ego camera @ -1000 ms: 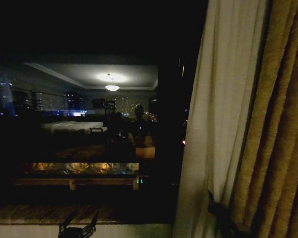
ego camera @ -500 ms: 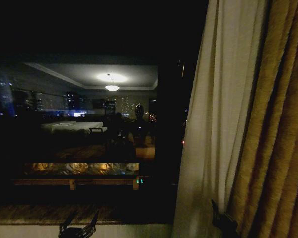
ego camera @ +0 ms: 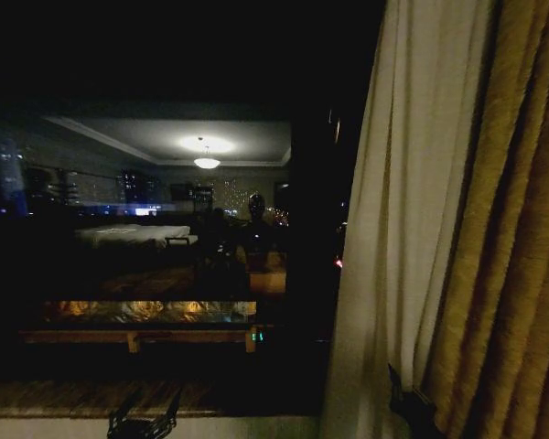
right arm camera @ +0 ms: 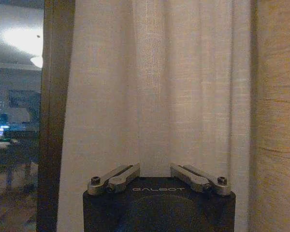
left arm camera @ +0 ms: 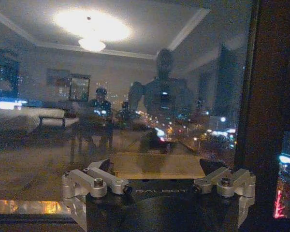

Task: Open the curtains by pulling them apart, changing their state from closed to fully open.

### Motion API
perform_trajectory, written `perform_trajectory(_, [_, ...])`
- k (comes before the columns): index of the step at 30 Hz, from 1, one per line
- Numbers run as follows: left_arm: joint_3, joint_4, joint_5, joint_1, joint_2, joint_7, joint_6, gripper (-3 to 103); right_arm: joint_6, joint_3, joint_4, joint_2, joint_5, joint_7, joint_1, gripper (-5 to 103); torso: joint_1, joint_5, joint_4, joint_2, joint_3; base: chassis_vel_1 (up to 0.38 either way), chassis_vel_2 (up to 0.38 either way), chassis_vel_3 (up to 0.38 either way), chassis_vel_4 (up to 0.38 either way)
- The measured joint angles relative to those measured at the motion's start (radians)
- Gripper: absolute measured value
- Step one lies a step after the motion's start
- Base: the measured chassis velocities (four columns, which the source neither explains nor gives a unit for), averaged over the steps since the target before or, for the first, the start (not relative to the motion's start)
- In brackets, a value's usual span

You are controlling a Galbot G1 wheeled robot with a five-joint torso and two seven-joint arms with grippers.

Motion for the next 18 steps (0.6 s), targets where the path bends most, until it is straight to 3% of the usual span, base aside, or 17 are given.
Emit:
perform_trajectory(11, [0.003, 0.001, 0.001, -0.001, -0.001, 0.0, -0.002, 100, 0.025, 0.005, -0.004, 0.0, -0.002, 0.007, -0.011, 0, 0.001, 0.0, 0.0, 0.0, 0.0, -0.234, 0.214, 0.217, -0.206])
perform_trajectory(18, [0.002, 0.003, 0.001, -0.003, 0.0, 0.0, -0.003, 100, 0.034, 0.002, -0.006, 0.0, -0.004, 0.009, -0.005, 0, 0.002, 0.0, -0.0003, -0.001, 0.001, -0.077, 0.103, 0.091, -0.081])
